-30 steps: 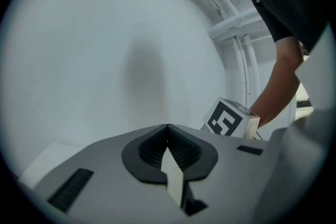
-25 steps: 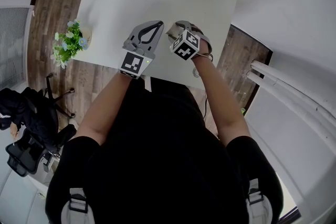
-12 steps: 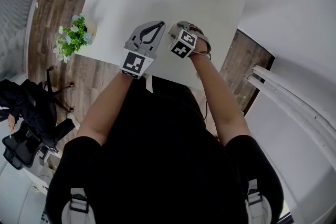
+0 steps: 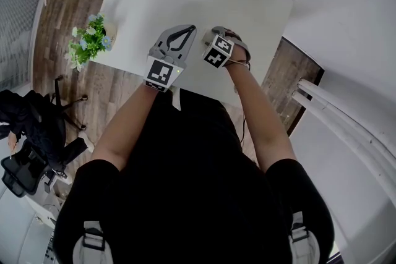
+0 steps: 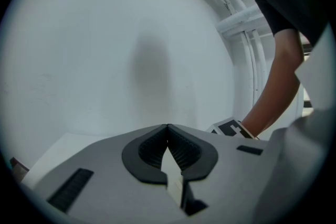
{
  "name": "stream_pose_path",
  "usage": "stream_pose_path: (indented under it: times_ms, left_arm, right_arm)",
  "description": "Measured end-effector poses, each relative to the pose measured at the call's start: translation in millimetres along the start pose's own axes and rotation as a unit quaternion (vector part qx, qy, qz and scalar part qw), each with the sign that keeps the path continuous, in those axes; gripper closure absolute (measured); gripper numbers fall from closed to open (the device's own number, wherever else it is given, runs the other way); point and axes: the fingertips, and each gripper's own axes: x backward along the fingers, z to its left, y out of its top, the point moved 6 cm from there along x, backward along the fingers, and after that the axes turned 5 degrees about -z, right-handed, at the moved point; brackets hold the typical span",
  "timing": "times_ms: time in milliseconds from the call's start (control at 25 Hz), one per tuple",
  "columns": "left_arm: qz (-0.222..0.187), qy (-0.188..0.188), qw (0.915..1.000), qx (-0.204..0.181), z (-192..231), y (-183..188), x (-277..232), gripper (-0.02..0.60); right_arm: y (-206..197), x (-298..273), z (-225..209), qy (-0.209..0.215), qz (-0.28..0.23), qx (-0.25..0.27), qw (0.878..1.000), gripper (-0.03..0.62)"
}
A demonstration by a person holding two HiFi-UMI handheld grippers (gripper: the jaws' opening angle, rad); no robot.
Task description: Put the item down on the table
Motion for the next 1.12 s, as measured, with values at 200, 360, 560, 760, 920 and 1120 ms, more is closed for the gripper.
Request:
stream_pose_path:
  times_ms: [200,360,560,760,920,1120]
  left_arm:
    - [0.004,-0.005,0.9999,-0.008,-1,-1,0,0.588]
    - [0.009,-0.006,0.9997,-0.02,-1,5,-2,0.588]
    - [0.006,-0.007,0.9997,-0.021,-1,14,-1,0.587]
    - [-0.001,-0.019,0.9993,-0.032,-1,32,1,0.588]
    - [-0.019,-0.031,0.9992,-0.016,-5,50,7,0.588]
    - [-0.034,-0.078,0.9962,-0.019,-17,76,17,0.588]
  right_arm:
    - [0,1,-1,0.011,-0.006,-0.005,1.0,0.341]
    - [2,6,0,0.043,-0.029,-0.039,0.998,0.317]
    - [2,30,-3,0.034,-0.065,-0.071,0.995,0.303]
    - [-2,66,-10,0.011,-0.119,-0.137,0.983,0.303]
    - [-12,96,-11,0.007,-0.19,-0.245,0.951,0.303]
    - [-7,165,-9,-0.063,-0.302,-0.281,0.909,0.304]
